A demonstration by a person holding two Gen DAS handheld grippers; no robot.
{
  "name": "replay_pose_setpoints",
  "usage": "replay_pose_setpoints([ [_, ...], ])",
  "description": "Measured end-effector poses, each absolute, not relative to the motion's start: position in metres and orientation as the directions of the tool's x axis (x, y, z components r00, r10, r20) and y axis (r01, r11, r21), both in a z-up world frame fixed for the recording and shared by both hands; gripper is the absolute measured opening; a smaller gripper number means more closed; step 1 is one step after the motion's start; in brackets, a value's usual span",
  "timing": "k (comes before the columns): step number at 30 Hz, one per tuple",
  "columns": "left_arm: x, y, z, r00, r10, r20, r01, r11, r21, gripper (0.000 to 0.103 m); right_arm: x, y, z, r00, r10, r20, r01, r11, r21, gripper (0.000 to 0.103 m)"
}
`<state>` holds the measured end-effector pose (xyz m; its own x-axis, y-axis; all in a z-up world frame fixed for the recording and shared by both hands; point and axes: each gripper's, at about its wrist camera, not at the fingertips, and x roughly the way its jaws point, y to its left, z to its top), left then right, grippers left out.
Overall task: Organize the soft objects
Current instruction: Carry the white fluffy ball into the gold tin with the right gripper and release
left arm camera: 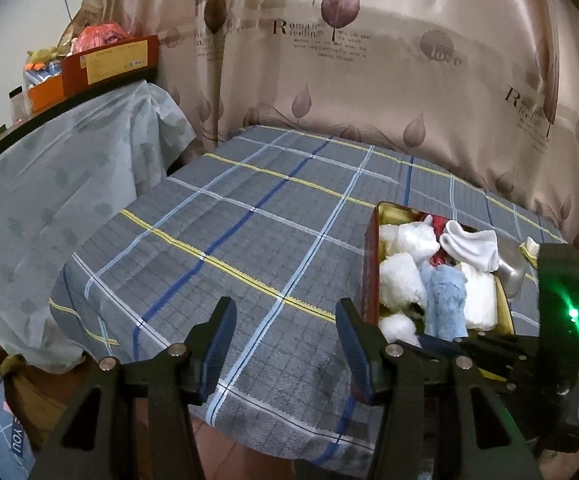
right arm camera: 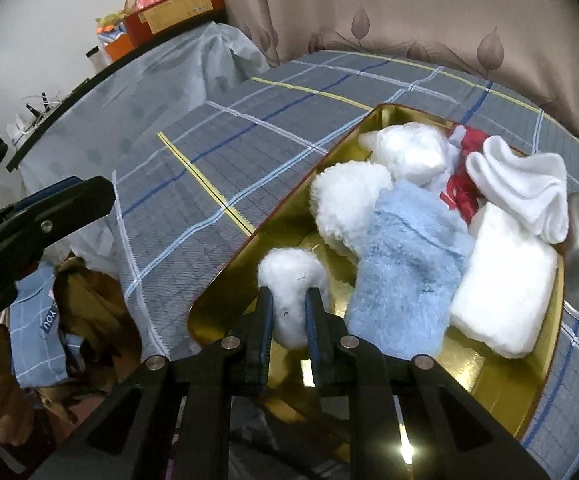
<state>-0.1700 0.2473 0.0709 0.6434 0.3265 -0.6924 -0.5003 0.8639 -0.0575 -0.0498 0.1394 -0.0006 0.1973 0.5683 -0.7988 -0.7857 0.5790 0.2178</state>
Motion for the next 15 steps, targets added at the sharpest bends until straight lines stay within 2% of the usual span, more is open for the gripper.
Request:
replay_pose_setpoints([
  [12,-0.166,0.254,0.061,0.617,0.312,-0.722,-0.512,0.856,-0.068,0.053,-0.046,0.152,-0.003,0.229,0.547,-0.805,-0.79,0.588,0.175,0.019],
  [15,-0.167,0.255,0.061,0.616,0.312,-0.724,-0.514,0.855,-0.069,0.053,-0.046,0.15,-0.004,0.227,0.55,-0.803,-0.784,0.592,0.184,0.025],
])
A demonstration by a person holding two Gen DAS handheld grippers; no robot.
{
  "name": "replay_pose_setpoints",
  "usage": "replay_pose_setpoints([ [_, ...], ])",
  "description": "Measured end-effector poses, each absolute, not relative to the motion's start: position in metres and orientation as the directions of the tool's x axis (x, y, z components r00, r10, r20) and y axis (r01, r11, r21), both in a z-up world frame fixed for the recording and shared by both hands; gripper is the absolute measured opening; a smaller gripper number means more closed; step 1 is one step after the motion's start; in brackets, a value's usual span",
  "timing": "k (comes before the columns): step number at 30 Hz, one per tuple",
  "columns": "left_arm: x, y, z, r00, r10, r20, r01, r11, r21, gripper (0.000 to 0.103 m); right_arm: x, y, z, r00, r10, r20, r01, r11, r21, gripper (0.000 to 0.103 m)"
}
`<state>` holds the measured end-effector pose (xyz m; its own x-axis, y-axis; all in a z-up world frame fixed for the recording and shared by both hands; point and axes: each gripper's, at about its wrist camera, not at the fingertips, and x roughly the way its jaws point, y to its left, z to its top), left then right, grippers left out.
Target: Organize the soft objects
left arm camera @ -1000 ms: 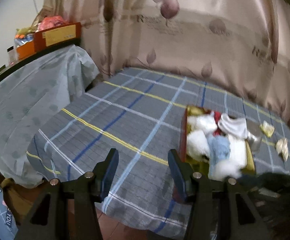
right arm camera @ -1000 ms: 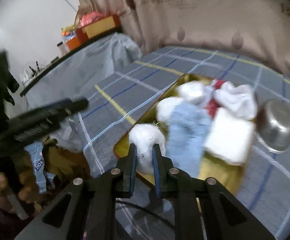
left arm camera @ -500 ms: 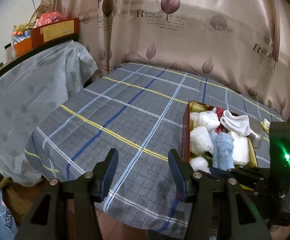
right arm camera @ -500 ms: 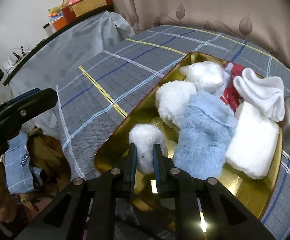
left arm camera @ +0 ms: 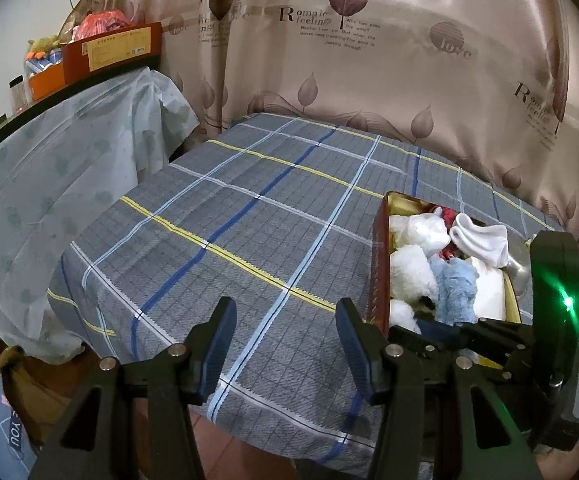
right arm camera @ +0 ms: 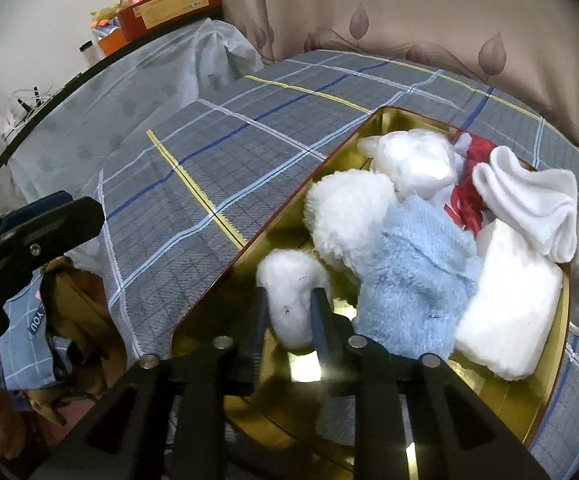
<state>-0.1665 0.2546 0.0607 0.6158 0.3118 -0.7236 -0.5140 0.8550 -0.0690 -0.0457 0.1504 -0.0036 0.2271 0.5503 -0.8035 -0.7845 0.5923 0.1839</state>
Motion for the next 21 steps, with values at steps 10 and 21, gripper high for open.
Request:
replay_pose_setpoints([
  [10,-0.164,0.255,0.057,0.605,0.321,-0.728,-0.515,0.856,-0.05,0.053,-0.06,0.142,0.016,0.294,0.586,-0.755,-0.804,0.579,0.135,0.045],
  [21,-0.163,0.248,0.056,0.6,0.338,-0.725,-0.507,0.862,-0.019,0.053,-0.079,0.072,0.043,0.441,0.601,-0.667,-0.732,0.671,0.12,0.061],
])
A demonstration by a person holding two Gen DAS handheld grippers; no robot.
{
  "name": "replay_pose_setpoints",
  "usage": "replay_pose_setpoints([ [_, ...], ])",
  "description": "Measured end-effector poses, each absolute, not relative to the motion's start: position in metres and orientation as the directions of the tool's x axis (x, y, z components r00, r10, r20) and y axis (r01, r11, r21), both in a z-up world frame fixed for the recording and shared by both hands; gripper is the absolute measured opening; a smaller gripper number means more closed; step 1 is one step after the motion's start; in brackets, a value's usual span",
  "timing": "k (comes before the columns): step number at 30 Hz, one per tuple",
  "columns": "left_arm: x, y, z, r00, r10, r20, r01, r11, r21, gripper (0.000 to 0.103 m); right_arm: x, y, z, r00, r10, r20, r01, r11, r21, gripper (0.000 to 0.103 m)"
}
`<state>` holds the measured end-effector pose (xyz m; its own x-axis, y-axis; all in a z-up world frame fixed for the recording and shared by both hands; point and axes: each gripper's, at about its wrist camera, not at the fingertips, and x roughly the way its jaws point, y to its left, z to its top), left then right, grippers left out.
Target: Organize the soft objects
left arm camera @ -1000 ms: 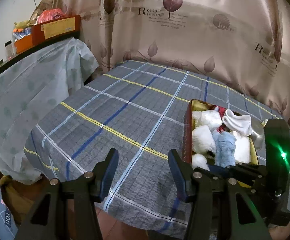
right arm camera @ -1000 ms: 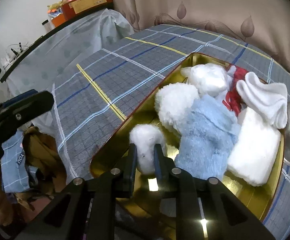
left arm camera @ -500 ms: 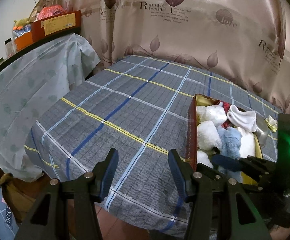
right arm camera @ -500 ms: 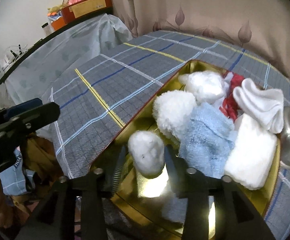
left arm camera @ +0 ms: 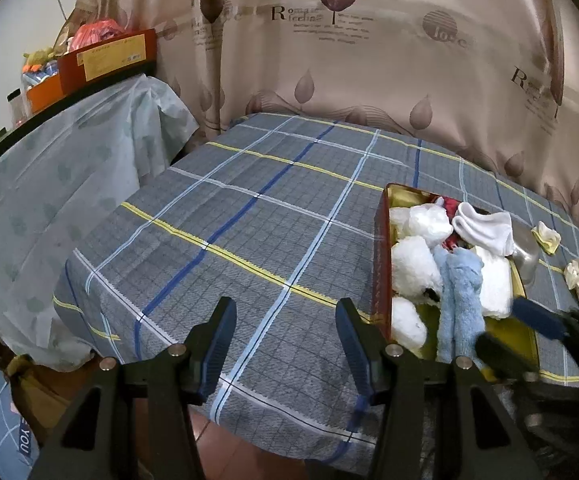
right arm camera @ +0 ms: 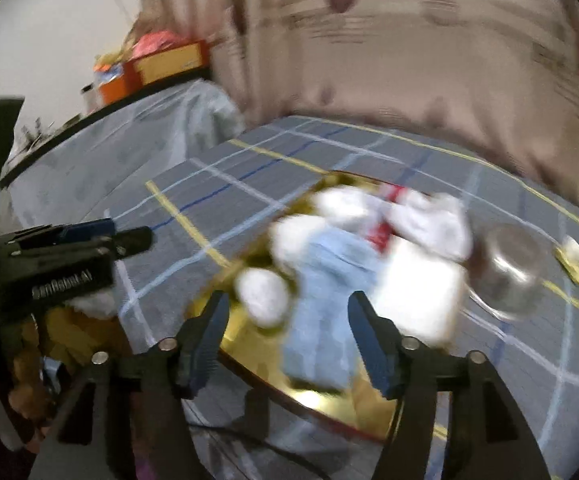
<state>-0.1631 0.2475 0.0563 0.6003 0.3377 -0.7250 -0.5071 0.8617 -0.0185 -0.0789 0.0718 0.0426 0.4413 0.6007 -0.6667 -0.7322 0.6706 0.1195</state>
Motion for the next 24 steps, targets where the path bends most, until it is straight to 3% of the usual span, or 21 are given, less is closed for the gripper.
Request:
replay_pose_setpoints([
  [9,-0.16,0.234,0.052,0.586,0.35,-0.731,-0.485,0.874,0.03,0.053,-0.049,-0.061,0.022,0.579,0.425,-0.696,-0.468,0.872,0.143,0.066],
  [13,-0.157,0.226,0.049,0.577,0.367,-0.729,-0.473,0.878,0.067,0.053,-0.036,-0.118,0.018,0.635,0.325,-0.701,-0.328,0.935,0.136,0.076],
  [15,-0.155,0.223,0.047,0.571,0.374,-0.731,-0.469,0.879,0.084,0.053,-0.03,-0.146,0.015,0.659,0.274,-0.7,-0.257,0.957,0.132,0.077],
  [19,-0.151,0.216,0.039,0.552,0.387,-0.738,-0.457,0.881,0.121,0.053,-0.013,-0.194,0.007,0.683,0.132,-0.718,-0.103,0.991,0.084,0.084],
  [24,-0.146,0.208,0.03,0.527,0.415,-0.741,-0.437,0.881,0.182,0.053,0.003,-0.242,-0.012,0.663,-0.051,-0.747,0.044,0.999,-0.028,0.085],
])
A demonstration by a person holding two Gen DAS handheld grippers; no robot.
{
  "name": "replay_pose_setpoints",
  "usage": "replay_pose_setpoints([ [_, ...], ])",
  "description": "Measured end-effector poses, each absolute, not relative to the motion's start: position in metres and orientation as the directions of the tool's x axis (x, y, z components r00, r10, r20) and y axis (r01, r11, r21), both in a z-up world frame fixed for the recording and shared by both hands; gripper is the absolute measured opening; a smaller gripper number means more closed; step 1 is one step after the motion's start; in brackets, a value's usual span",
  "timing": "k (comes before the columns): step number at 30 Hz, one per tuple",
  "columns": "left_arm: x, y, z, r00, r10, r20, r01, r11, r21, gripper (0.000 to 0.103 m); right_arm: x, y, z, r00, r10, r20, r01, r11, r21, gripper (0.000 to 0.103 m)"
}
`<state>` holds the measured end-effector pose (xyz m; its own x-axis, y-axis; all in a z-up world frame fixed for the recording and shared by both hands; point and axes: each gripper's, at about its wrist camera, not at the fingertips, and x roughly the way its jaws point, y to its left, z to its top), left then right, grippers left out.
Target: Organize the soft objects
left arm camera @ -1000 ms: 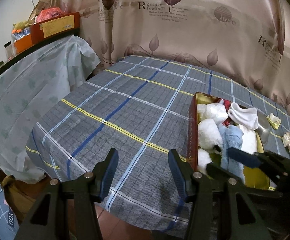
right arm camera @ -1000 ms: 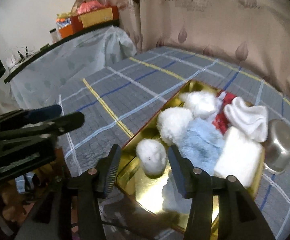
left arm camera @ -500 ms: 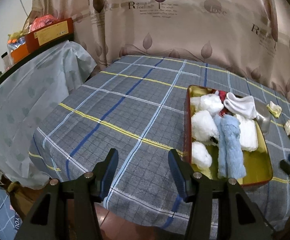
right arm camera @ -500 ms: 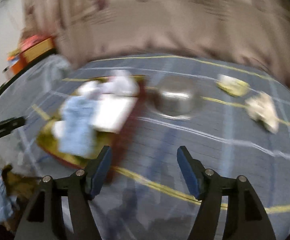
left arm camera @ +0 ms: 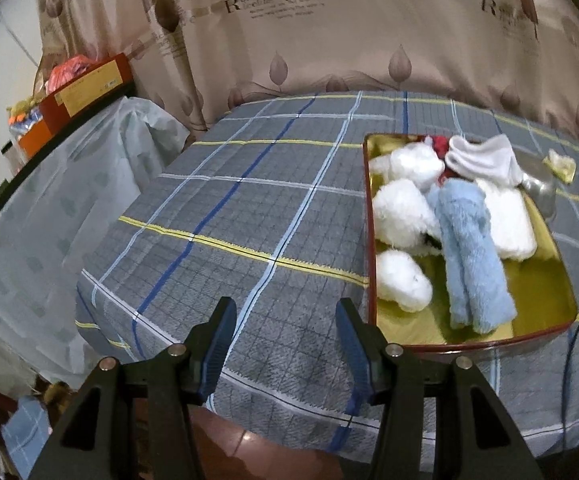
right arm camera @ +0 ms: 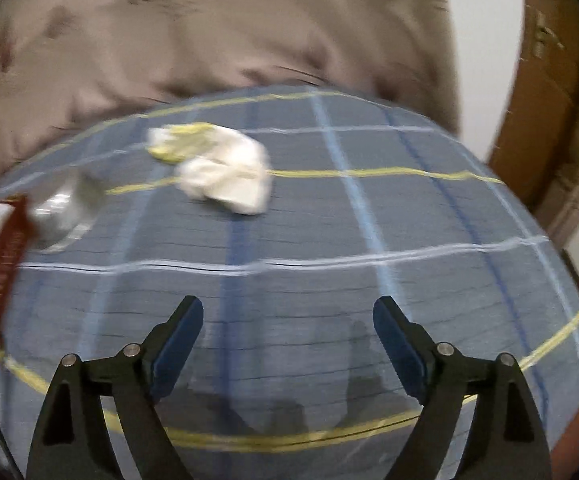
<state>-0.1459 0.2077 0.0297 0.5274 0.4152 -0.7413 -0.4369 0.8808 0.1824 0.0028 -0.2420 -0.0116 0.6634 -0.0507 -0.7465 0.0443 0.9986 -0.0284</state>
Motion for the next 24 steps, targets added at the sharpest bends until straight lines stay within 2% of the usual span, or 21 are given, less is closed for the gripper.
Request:
replay_pose_setpoints([
  [6,-0.141,0.2,0.022,0.506,0.444,-0.739,-0.417,0.876,0.24,0.053,0.016,-0.284,-0.021,0.628,-0.013,-0.778,0.132,0.987,0.09,0.087],
  [14,-0.134,0.184,0.023,0.496,0.476,-0.726,-0.382,0.871,0.309,0.053,0.024,-0.298,-0.021,0.635,-0.035,-0.772,0.183,0.977,0.107,0.087],
  [19,-0.116,0.159,0.046,0.544,0.466,-0.698,-0.314,0.884,0.345,0.053,0.027,-0.298,-0.023,0.634,0.001,-0.774,0.159,0.978,0.132,0.091],
  [24,-0.082,0.131,0.086,0.613,0.481,-0.627,-0.291,0.875,0.387,0.054,0.025,-0.293,-0.021,0.645,0.03,-0.764,0.121,0.983,0.141,0.092],
])
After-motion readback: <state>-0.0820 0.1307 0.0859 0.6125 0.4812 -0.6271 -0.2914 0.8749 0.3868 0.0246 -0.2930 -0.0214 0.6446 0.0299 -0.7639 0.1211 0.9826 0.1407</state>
